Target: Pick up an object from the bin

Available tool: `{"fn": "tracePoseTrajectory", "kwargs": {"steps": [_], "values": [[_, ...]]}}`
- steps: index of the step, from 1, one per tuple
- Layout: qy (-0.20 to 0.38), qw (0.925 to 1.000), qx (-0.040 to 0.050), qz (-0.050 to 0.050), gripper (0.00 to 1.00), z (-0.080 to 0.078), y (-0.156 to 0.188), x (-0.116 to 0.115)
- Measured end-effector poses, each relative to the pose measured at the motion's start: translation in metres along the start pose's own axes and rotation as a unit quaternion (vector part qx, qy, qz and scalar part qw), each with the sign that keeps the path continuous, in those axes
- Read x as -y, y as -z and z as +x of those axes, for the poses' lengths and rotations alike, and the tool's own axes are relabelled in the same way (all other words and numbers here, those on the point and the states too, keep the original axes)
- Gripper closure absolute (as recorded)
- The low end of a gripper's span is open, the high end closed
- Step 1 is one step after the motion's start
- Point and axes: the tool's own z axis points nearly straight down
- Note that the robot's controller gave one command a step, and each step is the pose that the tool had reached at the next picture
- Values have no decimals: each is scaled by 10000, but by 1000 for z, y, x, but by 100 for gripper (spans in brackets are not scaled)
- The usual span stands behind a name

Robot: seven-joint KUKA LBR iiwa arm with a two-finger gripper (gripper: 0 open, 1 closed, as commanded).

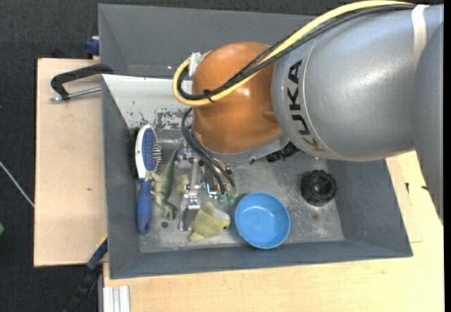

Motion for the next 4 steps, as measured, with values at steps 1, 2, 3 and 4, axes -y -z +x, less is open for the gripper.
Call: {"fn": "tracePoseTrajectory", "kwargs": {"steps": [1, 2, 3, 4], "values": [[1331, 9911, 20, 13, 0, -26, -87, 88], [1602, 9871, 66, 22, 0, -45, -88, 180], [2361, 9717, 67, 17, 0, -66, -107, 241], [2677, 9635, 91, 16, 0, -36, -131, 220]]}}
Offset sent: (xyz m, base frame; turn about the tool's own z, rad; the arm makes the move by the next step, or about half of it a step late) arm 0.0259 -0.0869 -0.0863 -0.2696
